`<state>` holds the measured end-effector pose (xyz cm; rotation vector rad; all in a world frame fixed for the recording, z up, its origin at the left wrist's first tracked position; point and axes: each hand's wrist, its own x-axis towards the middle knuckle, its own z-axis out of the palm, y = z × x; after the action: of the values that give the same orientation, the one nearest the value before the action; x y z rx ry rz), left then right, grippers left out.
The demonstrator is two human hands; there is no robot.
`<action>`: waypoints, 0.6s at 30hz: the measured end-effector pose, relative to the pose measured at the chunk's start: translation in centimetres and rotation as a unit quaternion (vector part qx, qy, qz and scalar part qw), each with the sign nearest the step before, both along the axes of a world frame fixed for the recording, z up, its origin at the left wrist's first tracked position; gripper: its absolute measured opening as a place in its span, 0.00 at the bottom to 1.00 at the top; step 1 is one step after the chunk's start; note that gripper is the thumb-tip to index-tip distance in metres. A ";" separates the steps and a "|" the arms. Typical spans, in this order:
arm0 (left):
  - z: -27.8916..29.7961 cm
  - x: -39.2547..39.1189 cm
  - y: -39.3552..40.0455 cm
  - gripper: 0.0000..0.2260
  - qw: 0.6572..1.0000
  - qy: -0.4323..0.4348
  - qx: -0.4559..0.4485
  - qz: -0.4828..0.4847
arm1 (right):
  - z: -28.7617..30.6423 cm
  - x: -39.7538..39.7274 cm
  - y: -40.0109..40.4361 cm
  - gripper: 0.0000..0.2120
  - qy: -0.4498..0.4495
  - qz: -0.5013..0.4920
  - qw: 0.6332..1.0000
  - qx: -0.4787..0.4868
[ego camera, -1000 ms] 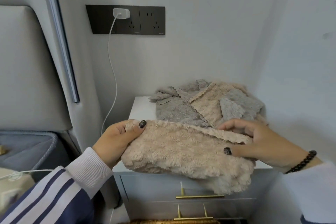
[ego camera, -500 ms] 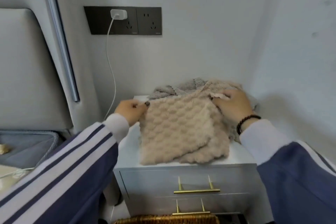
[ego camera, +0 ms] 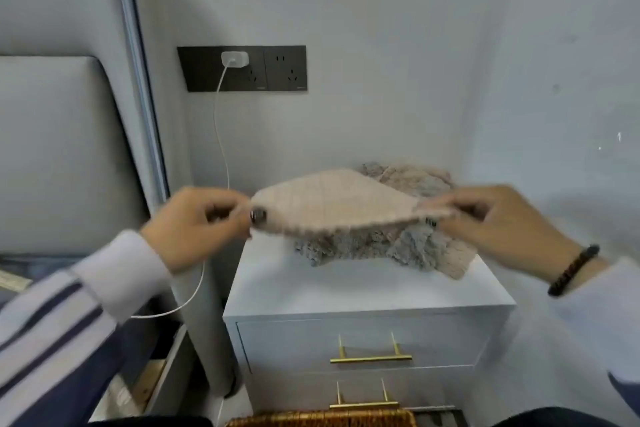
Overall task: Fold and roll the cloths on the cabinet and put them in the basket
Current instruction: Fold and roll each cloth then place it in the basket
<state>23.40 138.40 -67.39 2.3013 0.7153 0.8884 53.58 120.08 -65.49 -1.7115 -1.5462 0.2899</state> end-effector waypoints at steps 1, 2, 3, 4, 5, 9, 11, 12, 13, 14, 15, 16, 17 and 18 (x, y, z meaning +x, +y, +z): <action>-2.1 -0.6 -0.6 0.07 0.999 0.034 -0.016 -0.002 | -1.8 -0.3 -0.6 0.11 -0.002 0.016 0.999 -0.050; -4.2 -1.2 -1.2 0.05 0.996 0.074 -0.040 -0.001 | -3.7 -0.8 -0.9 0.10 -0.008 0.031 0.994 -0.100; -6.1 -1.5 -1.8 0.05 0.991 0.123 -0.061 0.003 | -5.7 -1.2 -1.0 0.10 -0.021 0.043 0.987 -0.151; -7.8 -1.7 -2.2 0.07 0.983 0.170 -0.075 0.003 | -7.5 -1.5 -0.9 0.11 -0.039 0.057 0.978 -0.196; -9.2 -1.7 -2.6 0.13 0.974 0.213 -0.083 0.000 | -9.2 -1.8 -0.6 0.12 -0.066 0.074 0.967 -0.235; -11.0 -0.4 -3.5 0.10 0.958 0.272 -0.091 0.016 | -11.3 -2.8 0.7 0.12 -0.127 0.118 0.929 -0.326; -11.1 0.9 -3.6 0.08 0.972 0.221 -0.057 0.049 | -11.3 -3.1 1.7 0.14 -0.101 0.086 0.950 -0.282; -11.2 1.6 -3.5 0.08 0.977 0.198 -0.031 0.067 | -11.2 -3.5 2.3 0.14 -0.085 0.060 0.965 -0.240; -11.5 2.4 -3.2 0.09 0.980 0.182 -0.004 0.077 | -11.3 -3.9 3.1 0.15 -0.076 0.034 0.977 -0.197; -12.1 3.5 -2.8 0.12 0.982 0.175 0.016 0.073 | -11.5 -4.4 4.2 0.16 -0.076 0.016 0.985 -0.154; -12.8 4.5 -2.6 0.15 0.981 0.179 0.031 0.063 | -11.8 -5.2 5.3 0.18 -0.090 0.010 0.989 -0.120; -13.3 5.6 -2.3 0.18 0.980 0.189 0.041 0.051 | -12.3 -5.8 6.5 0.20 -0.112 0.014 0.989 -0.098; -13.9 6.6 -2.0 0.22 0.976 0.207 0.048 0.043 | -12.8 -6.5 7.6 0.21 -0.142 0.022 0.986 -0.086; -14.3 7.5 -1.6 0.29 0.970 0.231 0.057 0.042 | -13.6 -6.9 8.7 0.22 -0.177 0.031 0.980 -0.088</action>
<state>30.88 136.79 -81.71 2.6309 0.9806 0.4337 46.66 128.77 -79.07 -1.9336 -1.8818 0.1622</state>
